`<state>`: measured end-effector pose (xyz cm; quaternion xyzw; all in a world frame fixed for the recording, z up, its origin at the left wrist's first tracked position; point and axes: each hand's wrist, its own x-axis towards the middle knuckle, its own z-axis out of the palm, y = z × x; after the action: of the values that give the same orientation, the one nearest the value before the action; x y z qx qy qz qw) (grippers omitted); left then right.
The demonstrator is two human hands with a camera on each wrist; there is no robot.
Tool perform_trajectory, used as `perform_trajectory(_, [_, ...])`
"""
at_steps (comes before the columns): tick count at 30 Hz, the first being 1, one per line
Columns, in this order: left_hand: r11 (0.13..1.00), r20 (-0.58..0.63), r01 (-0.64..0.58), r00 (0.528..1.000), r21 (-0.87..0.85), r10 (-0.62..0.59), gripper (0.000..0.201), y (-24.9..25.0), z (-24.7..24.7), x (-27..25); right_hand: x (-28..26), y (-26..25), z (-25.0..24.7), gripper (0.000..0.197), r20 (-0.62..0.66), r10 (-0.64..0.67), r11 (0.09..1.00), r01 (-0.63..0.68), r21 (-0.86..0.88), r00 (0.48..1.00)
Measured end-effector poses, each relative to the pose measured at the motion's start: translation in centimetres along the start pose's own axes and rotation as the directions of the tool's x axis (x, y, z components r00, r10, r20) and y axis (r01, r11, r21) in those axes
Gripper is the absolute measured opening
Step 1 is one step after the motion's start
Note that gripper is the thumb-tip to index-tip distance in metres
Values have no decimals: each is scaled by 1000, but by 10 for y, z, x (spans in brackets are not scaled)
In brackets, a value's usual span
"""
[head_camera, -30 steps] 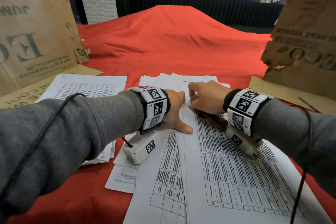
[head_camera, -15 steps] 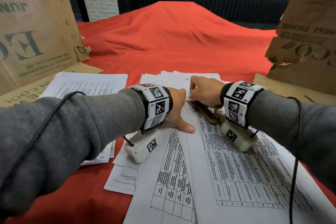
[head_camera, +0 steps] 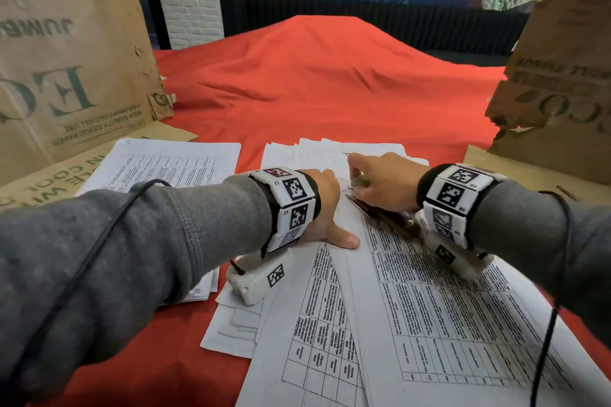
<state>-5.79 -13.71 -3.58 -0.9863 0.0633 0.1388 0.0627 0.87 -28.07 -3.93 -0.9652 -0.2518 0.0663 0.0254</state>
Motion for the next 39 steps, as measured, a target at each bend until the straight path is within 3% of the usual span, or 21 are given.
perform_trajectory(6, [997, -30, -30, 999, -69, 28, 113, -2, 5, 5, -1, 7, 4, 11, -77, -51, 998, 54, 38, 996])
perform_trajectory(11, [991, -7, -39, 999, -127, 39, 103, -7, 7, 7, 0, 12, 5, 13, -86, -53, 996, 59, 67, 995])
perform_trajectory(20, [990, 15, -34, 999, -137, 36, 104, -9, 8, 9, 6, 8, 7, 14, -91, -65, 995, 71, 73, 994])
perform_trajectory(32, [997, 3, -52, 999, -64, 53, 108, -6, 6, 9, 34, -14, 3, 17, -5, 65, 997, -65, -51, 998])
perform_trajectory(36, [997, 11, -32, 999, -67, 33, 109, -3, 4, 8, 43, -20, 0, 23, -21, 162, 987, -162, 2, 986])
perform_trajectory(39, [995, 16, 49, 999, -87, -48, 113, -4, 6, 6, 43, -17, -6, 18, -30, 146, 987, -143, 76, 989])
